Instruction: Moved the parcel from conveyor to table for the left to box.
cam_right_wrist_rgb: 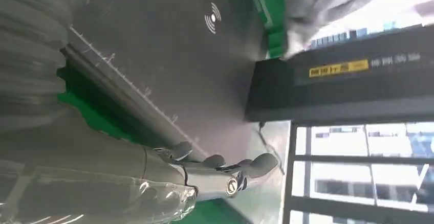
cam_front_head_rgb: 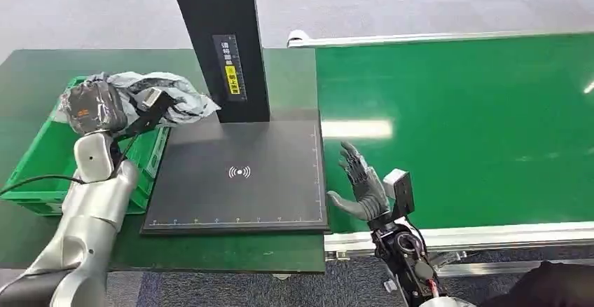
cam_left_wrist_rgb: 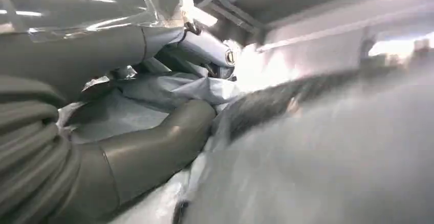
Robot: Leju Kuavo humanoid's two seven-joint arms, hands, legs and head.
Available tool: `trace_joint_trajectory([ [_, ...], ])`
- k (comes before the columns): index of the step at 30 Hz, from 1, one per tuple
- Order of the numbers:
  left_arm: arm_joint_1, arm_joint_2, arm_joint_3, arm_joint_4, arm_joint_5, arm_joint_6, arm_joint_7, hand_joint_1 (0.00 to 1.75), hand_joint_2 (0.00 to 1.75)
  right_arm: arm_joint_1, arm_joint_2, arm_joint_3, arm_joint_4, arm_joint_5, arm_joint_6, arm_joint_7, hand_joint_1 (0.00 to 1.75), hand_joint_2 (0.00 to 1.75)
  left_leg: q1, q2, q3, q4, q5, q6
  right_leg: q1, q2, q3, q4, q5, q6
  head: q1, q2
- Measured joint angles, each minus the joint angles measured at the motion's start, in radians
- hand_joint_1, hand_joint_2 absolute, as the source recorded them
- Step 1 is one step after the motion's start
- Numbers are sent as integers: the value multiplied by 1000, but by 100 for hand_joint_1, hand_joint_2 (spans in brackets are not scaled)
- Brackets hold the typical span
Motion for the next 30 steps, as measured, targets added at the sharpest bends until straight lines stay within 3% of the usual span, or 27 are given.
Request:
trace_joint_trajectory([
  [7, -114, 77, -6, 179, 64, -70, 40, 175, 175, -12, 4, 15, 0, 67, 11, -4, 0, 175, 0, 0, -2, 0, 0, 0, 0, 0, -1, 0, 0, 0, 1, 0],
  [13, -141, 115, 6, 237, 109, -65, 39, 175, 175, -10, 9, 25, 0, 103, 8, -5, 0, 175, 0, 1, -2, 0, 0, 0, 0, 1, -1, 0, 0, 0, 0, 0],
  [20, -147, 150, 80, 251, 265, 42, -70, 175, 175, 13, 13, 25, -19, 121, 2, -3, 0, 175, 0, 0, -2, 0, 0, 0, 0, 0, -2, 0, 0, 0, 0, 0],
  [21, -149, 154, 87, 251, 264, 41, -74, 66, 175, 16, 13, 24, -22, 123, 0, -2, 0, 175, 0, 0, -2, 0, 0, 0, 0, 0, -2, 0, 0, 0, 1, 0],
  [28, -150, 131, 92, 256, 193, -12, -47, 66, 175, 30, 17, 21, -29, 125, 2, -5, 0, 175, 0, 0, -2, 0, 0, 0, 0, 0, -1, 0, 0, 0, 1, 0],
  [29, -150, 125, 92, 257, 192, -12, -46, 2, 175, 31, 18, 21, -29, 125, 2, -5, 0, 175, 0, 0, -2, 0, 0, 0, 0, 0, -1, 0, 0, 0, 1, 0],
  [30, -151, 121, 92, 257, 191, -12, -45, 0, 175, 32, 19, 21, -29, 125, 3, -5, 0, 175, 0, 0, -2, 0, 0, 0, 0, 0, -1, 0, 1, 1, 0, 0],
])
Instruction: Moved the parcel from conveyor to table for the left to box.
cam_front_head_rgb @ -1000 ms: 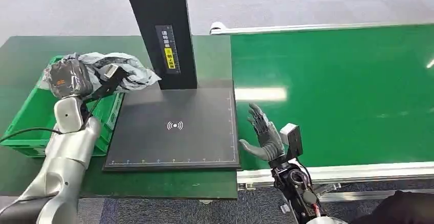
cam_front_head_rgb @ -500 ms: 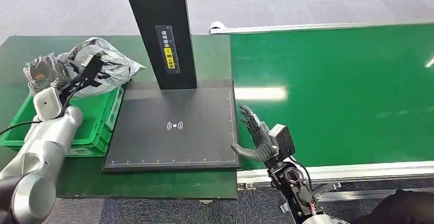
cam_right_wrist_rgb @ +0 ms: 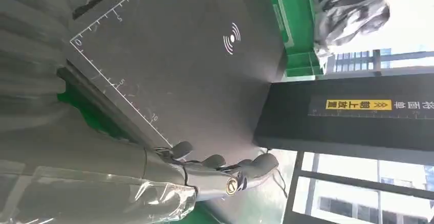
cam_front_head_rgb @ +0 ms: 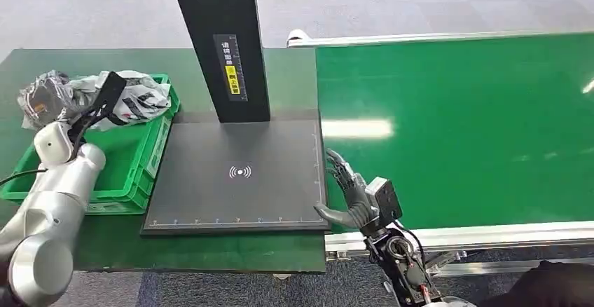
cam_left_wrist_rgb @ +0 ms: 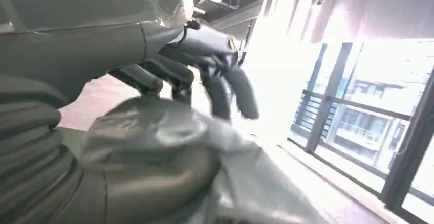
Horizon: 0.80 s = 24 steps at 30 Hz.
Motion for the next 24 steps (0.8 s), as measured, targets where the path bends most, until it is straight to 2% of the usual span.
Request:
trace_joint_trajectory([
  [9, -1, -31, -10, 0, 1, -45, -19, 0, 175, -1, 3, -7, 0, 7, 5, 0, 0, 175, 0, -1, 0, 0, 0, 0, 0, 0, 0, 0, 0, 0, 0, 0],
  [15, 0, -50, -7, 0, 140, -74, -114, 0, 175, -1, 3, -10, 0, 20, 8, 0, 0, 175, 0, -1, 0, 0, 0, 0, 0, 0, 0, 0, 0, 0, 0, 0],
  [22, 0, -53, -4, 0, 151, -79, -123, 0, 175, -1, 3, -10, 0, 21, 8, -1, 0, 175, 0, -1, 0, 0, 0, 0, 0, 0, 0, 0, 0, 0, 0, 0],
  [23, 2, -57, 4, -3, 199, -35, -169, 0, 175, -1, 3, -12, 0, 21, 8, -1, 0, 175, 0, -1, 0, 0, 0, 0, 0, 0, 0, 0, 0, 0, 0, 0],
  [24, 57, -85, 56, -138, 411, 77, -523, 0, 175, 4, 1, -16, -11, 17, 8, 2, 0, 175, 0, 0, 0, 0, 0, 0, 0, 0, 0, 0, 0, 0, 0, 0],
])
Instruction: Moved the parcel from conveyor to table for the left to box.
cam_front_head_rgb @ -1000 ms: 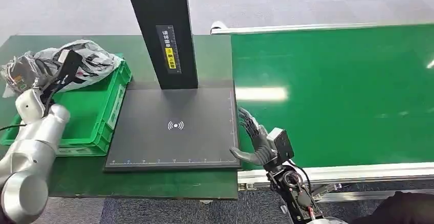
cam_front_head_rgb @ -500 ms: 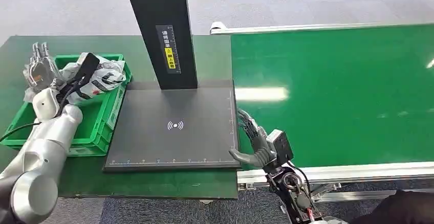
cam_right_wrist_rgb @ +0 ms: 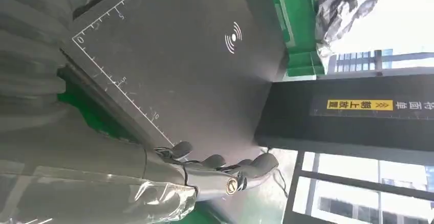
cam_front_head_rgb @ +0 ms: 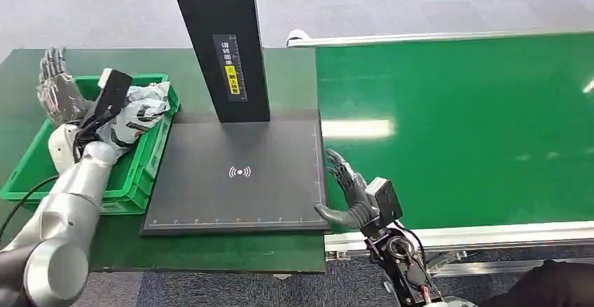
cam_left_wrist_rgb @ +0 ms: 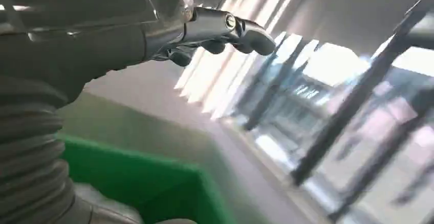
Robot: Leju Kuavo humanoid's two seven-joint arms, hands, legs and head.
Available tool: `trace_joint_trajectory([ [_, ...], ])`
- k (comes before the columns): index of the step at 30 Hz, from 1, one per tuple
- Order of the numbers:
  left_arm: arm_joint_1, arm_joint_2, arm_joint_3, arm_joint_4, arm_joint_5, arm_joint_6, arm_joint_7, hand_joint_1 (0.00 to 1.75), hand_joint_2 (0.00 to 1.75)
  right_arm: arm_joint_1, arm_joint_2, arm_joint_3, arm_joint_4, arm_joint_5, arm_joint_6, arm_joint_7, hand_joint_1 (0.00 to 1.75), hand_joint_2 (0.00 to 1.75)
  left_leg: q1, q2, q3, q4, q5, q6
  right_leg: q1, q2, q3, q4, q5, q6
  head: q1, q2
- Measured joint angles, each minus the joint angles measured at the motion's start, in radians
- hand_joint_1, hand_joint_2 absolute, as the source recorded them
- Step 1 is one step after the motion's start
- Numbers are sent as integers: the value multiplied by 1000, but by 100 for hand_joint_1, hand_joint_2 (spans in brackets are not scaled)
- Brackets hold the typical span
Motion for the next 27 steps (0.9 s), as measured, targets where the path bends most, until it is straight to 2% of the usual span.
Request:
trace_joint_trajectory([
  [2, 32, -31, 46, -75, 218, -1, -205, 0, 175, 1, -2, 0, -2, -19, 10, 3, 0, 175, 0, 0, 0, 0, 0, 0, 0, 0, 0, 0, 0, 0, 0, 0],
  [3, 57, -44, 45, -113, 332, -7, -247, 0, 175, 1, -2, 0, -3, -26, 11, 3, 0, 175, -1, 1, 0, 0, -1, 0, -1, 0, 0, 0, 0, 0, 0, 0],
  [7, 205, -86, -19, -327, 670, -54, -277, 0, 175, 1, -16, -3, -10, -43, 3, -8, 0, 175, -1, 1, 0, 0, -1, 0, -1, 1, 0, -1, 0, 0, 0, 0],
  [14, 511, -126, -222, -812, 878, -28, -282, 0, 175, 35, -52, -24, -87, -78, -14, -19, 0, 175, -1, 1, 0, 0, -2, 1, -1, 1, 0, -1, 0, 0, 0, 0],
  [19, 618, -145, -317, -953, 978, -319, -282, 0, 175, 70, -63, -51, -154, -80, -34, -19, 0, 175, 0, 0, 0, 0, -2, 1, -1, 0, 0, -1, -1, 1, 0, 0],
  [24, 656, -147, -410, -927, 1036, -696, -200, 0, 175, 86, -69, -78, -224, -76, -11, -25, 0, 175, -1, 0, 0, 0, -1, 1, -1, 0, 1, -1, 0, 1, 0, 0],
  [27, 675, -147, -449, -874, 1034, -844, -159, 0, 175, 85, -70, -85, -259, -71, 1, -25, 0, 175, -1, 0, 0, 0, -1, 1, -1, 0, 1, -1, 0, 1, 0, 0],
])
